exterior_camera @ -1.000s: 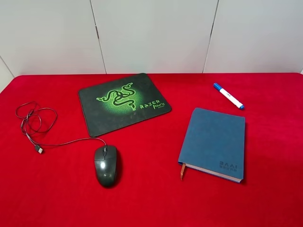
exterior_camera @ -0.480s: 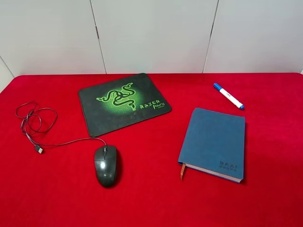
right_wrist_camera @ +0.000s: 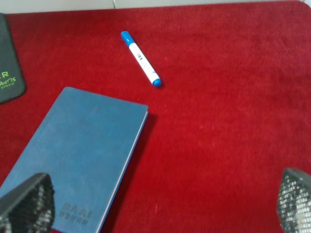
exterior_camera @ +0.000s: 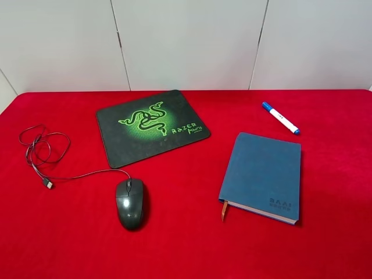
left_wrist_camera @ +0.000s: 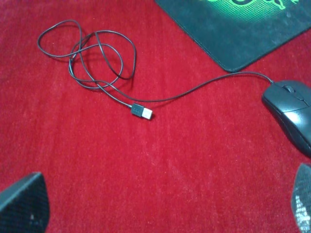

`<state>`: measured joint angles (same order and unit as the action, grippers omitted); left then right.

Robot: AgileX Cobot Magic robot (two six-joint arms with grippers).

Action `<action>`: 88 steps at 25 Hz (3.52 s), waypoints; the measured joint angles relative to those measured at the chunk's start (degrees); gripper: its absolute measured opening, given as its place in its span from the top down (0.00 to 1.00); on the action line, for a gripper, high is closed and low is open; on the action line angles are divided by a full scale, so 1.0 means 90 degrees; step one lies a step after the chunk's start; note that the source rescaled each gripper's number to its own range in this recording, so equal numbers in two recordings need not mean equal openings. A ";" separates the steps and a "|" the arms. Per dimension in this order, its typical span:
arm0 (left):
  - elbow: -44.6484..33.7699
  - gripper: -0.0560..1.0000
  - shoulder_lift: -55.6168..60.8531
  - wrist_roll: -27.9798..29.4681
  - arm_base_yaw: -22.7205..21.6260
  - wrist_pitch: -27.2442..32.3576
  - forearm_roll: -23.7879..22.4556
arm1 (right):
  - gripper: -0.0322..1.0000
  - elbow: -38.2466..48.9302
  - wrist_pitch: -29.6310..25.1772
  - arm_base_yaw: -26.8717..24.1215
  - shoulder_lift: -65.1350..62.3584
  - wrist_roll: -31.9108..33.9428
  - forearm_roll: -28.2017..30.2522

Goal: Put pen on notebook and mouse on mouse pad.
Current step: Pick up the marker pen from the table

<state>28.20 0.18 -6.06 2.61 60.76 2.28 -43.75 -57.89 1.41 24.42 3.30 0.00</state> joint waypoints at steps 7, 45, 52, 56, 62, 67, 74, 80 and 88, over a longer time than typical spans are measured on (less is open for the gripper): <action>0.0000 0.00 0.0000 0.0000 0.0000 0.0000 0.0006 | 0.00 -0.1085 0.0150 0.0000 0.1936 -0.0530 -0.0040; 0.0000 0.00 0.0000 0.0000 0.0000 0.0000 0.0006 | 0.00 -0.6247 -0.0140 0.0149 1.0550 -0.2281 -0.0180; 0.0000 0.00 0.0000 0.0000 0.0000 0.0000 0.0006 | 0.00 -0.6582 -0.0082 0.0149 1.1370 -0.2547 -0.0638; 0.0000 0.00 0.0000 0.0000 0.0000 0.0000 0.0000 | 0.00 -0.6621 0.0086 0.0149 1.1624 -0.2627 -0.0825; 0.0000 0.00 0.0000 0.0000 0.0000 0.0000 0.0000 | 0.00 -0.6640 0.0333 0.0149 1.1895 -0.2641 -0.0859; 0.0000 0.00 0.0000 0.0000 0.0000 0.0000 0.0000 | 0.00 -0.6642 0.0476 0.0149 1.2059 -0.2641 -0.0847; 0.0000 0.00 0.0000 0.0000 0.0000 0.0000 0.0000 | 0.00 -0.6642 0.0629 0.0149 1.2177 -0.2641 -0.0715; 0.0000 0.00 0.0000 0.0000 0.0000 0.0000 0.0000 | 0.00 -0.6666 0.0635 0.0149 1.2230 -0.2641 -0.0678; 0.0000 0.00 0.0000 0.0000 0.0000 0.0000 0.0000 | 0.21 -0.6674 0.0610 0.0149 1.2236 -0.2653 -0.0642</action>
<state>28.20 0.18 -6.06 2.61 60.76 2.28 -103.81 -52.39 2.75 134.54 -20.57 -5.78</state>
